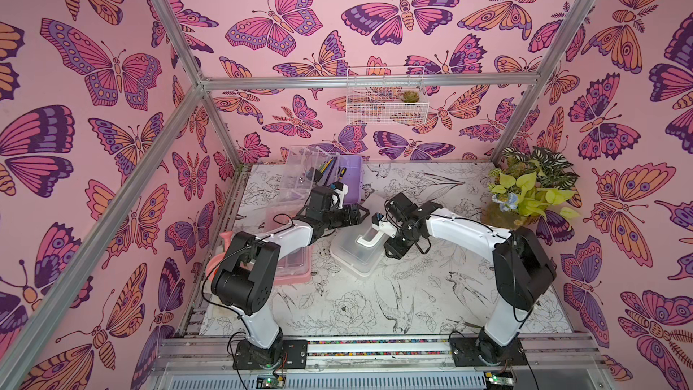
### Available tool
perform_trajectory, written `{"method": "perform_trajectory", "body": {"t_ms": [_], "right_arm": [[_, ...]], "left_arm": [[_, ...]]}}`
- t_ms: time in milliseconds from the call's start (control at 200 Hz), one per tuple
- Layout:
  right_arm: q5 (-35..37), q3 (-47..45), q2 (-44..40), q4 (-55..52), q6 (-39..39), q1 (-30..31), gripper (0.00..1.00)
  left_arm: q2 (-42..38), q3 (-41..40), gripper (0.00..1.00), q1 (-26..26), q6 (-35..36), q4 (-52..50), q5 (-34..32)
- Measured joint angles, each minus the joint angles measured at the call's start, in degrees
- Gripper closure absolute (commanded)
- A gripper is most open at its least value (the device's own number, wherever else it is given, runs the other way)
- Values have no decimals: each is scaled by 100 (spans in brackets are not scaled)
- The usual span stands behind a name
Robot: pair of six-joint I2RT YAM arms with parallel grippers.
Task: Close toolboxes
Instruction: Fasten the toolbox latch on the toolbox.
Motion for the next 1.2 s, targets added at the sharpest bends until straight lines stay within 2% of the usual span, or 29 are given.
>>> {"method": "perform_trajectory", "body": {"t_ms": [290,340,501,736,961,1106,1202], "right_arm": [[-90,181,168,13,-7,15,61],[-90,181,173,15,-7,15,57],[-120,181,177,61,-28,17,29],[-216,-33,9,428,28,48,13],[-302,-472,-713,811,247,28,13],[-245,-872,-1342,977,636,-87,18],[-85,-1034,-1613,1012,955,-144,26]], "left_arm": [[-2,-13,19,39,-11,103,-79],[-2,-20,19,39,-13,111,-81],[-17,-46,19,44,-24,149,-90],[-94,-103,17,149,-72,81,-85],[-229,-153,16,212,-79,-138,-94],[-304,-166,16,260,-79,-221,-164],[-304,-166,16,271,-79,-229,-179]]}}
